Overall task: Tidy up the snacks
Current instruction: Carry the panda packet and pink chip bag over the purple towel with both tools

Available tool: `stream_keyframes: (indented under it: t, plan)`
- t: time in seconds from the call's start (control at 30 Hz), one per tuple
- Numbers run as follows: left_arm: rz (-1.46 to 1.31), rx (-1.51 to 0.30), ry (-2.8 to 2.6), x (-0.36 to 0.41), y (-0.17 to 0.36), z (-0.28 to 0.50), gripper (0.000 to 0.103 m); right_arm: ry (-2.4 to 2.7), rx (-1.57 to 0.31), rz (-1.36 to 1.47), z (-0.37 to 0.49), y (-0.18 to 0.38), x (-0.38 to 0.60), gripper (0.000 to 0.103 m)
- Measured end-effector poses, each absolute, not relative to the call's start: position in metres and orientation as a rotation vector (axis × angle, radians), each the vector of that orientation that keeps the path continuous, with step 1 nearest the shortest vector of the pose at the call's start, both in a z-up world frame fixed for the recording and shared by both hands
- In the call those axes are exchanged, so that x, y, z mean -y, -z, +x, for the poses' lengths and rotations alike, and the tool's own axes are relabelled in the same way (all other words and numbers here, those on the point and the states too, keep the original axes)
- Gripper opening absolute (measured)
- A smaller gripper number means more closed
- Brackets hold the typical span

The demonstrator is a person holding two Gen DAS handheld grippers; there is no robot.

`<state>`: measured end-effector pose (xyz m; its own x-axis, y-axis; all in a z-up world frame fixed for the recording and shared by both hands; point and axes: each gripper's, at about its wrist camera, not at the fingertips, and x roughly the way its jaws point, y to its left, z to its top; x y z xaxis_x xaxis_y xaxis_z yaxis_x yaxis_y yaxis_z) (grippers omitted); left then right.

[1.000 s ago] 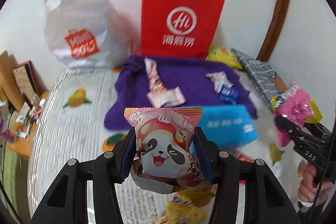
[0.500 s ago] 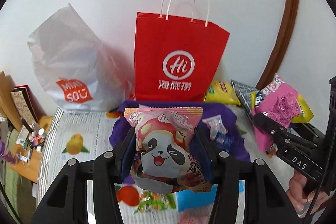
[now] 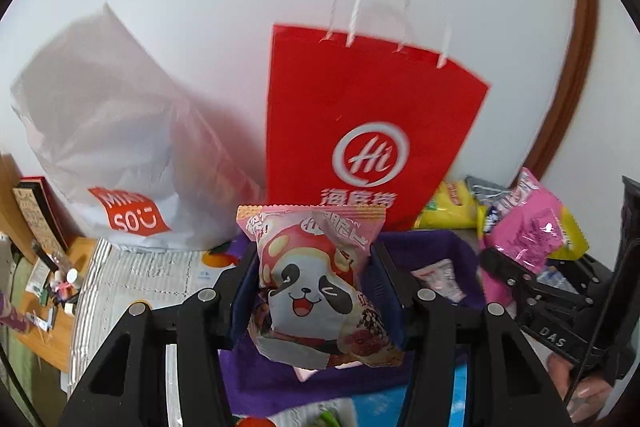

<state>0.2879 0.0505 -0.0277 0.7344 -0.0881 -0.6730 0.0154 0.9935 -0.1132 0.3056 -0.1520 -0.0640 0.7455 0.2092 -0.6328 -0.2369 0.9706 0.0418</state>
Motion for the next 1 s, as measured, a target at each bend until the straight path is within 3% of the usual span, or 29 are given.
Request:
stream_keyframes:
  t: [0.17,0.57,0.63,0.73,0.77,1.0]
  plan:
    - [-0.124,-0.835,0.035,-0.061,0.052,0.304,0.051,-0.245,-0.754,-0.051,0.323,0.088,0.155,0.059]
    - [-0.139,-0.849,0.019,-0.068,0.059,0.308,0.051,-0.238,-0.815,-0.063,0.334,0.111,0.159,0.058]
    - [-0.14,-0.846,0.02,-0.067,0.058,0.307,0.051,-0.241,-0.814,-0.057,0.334,0.113,0.158,0.052]
    - [-0.137,-0.847,0.027,-0.064,0.058,0.307,0.051,-0.266,-0.846,-0.047,0.336,0.118,0.154,0.022]
    - [-0.136,-0.847,0.033,-0.063,0.057,0.307,0.051,-0.272,-0.859,-0.052,0.337,0.121,0.152,0.017]
    - [-0.131,-0.839,0.042,-0.061,0.054,0.305,0.051,-0.278,-0.882,-0.089,0.34,0.128,0.141,0.018]
